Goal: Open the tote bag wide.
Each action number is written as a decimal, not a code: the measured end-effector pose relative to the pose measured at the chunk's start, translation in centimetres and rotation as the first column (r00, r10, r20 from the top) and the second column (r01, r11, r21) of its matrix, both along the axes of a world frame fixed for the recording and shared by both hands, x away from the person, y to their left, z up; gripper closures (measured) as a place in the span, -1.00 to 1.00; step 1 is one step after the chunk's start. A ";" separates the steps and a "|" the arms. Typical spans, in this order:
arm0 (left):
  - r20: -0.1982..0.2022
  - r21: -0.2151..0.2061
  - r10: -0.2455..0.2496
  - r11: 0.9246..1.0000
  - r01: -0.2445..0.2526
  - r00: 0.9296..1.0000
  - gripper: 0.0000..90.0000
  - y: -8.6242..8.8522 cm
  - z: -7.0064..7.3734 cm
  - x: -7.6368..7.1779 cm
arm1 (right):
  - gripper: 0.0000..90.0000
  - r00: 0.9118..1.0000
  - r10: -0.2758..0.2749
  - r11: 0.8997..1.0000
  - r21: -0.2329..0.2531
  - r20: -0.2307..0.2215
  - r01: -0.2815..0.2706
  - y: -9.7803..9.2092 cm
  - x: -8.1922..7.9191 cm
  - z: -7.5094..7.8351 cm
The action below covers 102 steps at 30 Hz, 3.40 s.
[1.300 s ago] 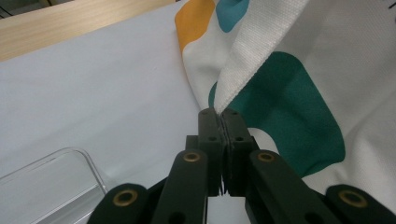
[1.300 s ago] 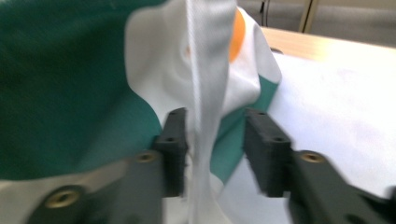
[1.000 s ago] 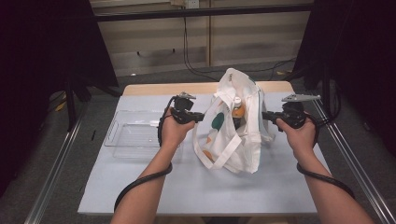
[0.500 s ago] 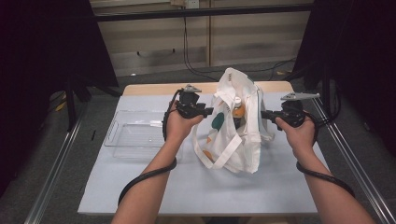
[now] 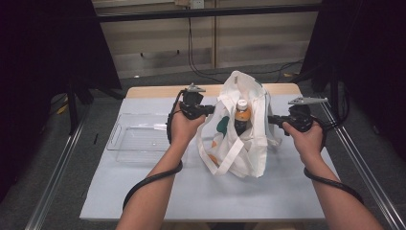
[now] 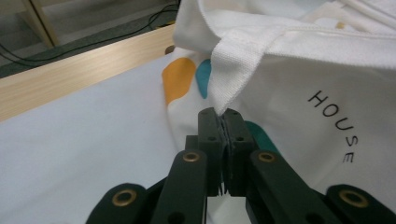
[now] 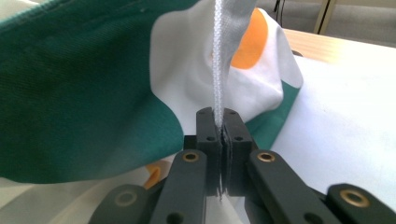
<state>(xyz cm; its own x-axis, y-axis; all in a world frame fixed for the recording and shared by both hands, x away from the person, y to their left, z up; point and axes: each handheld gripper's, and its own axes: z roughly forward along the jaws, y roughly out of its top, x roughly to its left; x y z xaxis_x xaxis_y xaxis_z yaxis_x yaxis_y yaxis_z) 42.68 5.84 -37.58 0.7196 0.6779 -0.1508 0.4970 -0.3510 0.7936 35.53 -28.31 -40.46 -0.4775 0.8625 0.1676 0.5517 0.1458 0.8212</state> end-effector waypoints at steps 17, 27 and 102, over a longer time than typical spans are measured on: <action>-0.048 0.026 0.048 0.999 -0.047 0.998 0.96 2.0 -1.9 0.4 | 0.96 0.998 -0.048 0.999 0.017 -0.047 0.049 -2.1 -0.7 -2.6; -0.062 0.040 0.046 0.998 -0.044 0.997 0.96 2.0 -2.4 0.4 | 0.96 0.996 -0.056 0.998 -0.002 -0.071 0.056 -2.6 -1.0 -4.0; -0.110 0.011 0.063 0.998 -0.062 0.992 0.97 1.0 -2.7 0.8 | 0.96 0.992 -0.057 0.998 -0.025 -0.116 0.054 -2.2 -0.3 -4.9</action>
<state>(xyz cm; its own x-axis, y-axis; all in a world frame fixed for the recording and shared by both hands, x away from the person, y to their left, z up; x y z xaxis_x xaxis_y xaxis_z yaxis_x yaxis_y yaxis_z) 43.45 6.81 -40.27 0.6551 0.7223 -0.2216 0.6021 -0.3219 0.7306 35.23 -30.54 -45.32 -0.4069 0.8913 0.2001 0.6513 0.1295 0.7477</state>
